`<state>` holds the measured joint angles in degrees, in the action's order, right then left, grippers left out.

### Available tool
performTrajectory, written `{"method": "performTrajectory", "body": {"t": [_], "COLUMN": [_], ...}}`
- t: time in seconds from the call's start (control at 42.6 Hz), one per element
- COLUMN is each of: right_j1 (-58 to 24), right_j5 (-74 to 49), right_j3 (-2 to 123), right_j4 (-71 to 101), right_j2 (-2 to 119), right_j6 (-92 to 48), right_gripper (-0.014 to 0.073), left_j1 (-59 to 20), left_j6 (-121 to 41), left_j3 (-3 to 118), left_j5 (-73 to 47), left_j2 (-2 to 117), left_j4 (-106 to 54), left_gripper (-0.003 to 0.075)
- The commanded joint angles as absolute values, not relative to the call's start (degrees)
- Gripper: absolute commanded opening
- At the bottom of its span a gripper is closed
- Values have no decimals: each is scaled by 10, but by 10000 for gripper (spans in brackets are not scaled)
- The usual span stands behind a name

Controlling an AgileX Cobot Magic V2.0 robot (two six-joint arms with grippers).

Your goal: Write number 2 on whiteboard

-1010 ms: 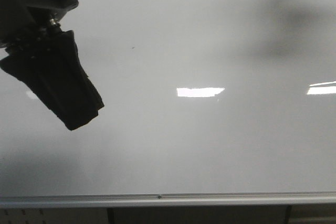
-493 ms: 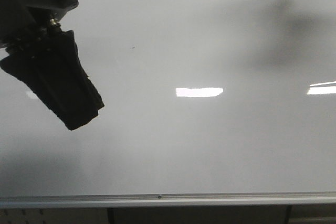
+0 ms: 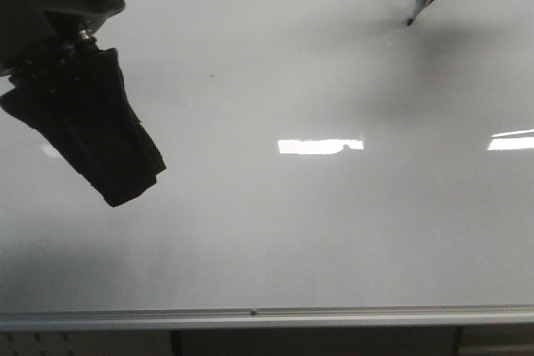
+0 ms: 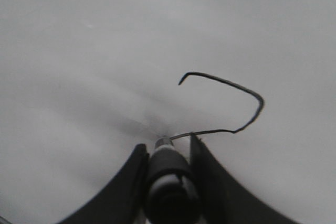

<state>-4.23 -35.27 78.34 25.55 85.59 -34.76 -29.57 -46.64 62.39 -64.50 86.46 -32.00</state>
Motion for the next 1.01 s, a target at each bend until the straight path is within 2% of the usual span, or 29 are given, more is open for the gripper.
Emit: {"method": "performTrajectory", "body": {"t": [0.0, 0.54, 0.987], "right_j1": [-46, -37, 62], "right_j5": [-316, -272, -282], "right_j3": [800, 800, 800], "right_j4": [268, 263, 263], "right_j2": [844, 839, 807], "right_j6": [-349, -333, -330], "right_gripper": [-108, -108, -108], "left_j1": [-300, -300, -300], "left_j6": [-465, -465, -465], "left_j3": [643, 643, 643], "left_j5": [-643, -643, -643], "left_j2": [844, 844, 844], "left_j4": [-347, -347, -347], "left_gripper": [-20, -20, -20]}}
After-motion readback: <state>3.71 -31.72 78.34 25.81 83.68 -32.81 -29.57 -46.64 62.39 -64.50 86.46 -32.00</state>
